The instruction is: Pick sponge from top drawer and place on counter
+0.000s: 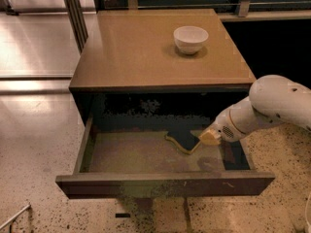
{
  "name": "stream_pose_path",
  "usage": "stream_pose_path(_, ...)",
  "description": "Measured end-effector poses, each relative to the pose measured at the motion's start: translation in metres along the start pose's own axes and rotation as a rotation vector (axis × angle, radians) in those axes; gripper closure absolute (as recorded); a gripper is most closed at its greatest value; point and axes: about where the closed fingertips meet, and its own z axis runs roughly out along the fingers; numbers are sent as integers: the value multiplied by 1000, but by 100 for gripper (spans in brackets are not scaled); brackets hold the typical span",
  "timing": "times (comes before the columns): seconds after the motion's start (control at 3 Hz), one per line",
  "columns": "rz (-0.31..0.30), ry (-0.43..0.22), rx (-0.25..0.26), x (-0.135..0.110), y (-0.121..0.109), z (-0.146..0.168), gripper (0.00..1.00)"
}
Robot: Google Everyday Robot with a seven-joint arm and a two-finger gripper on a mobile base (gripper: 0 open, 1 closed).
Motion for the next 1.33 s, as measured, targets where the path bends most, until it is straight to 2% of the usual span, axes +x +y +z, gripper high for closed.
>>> stream_pose_path(0.33,-4,-45,17,-10,0,16,82)
stream_pose_path(1.33,-10,-102,-2,-26,0,59,14)
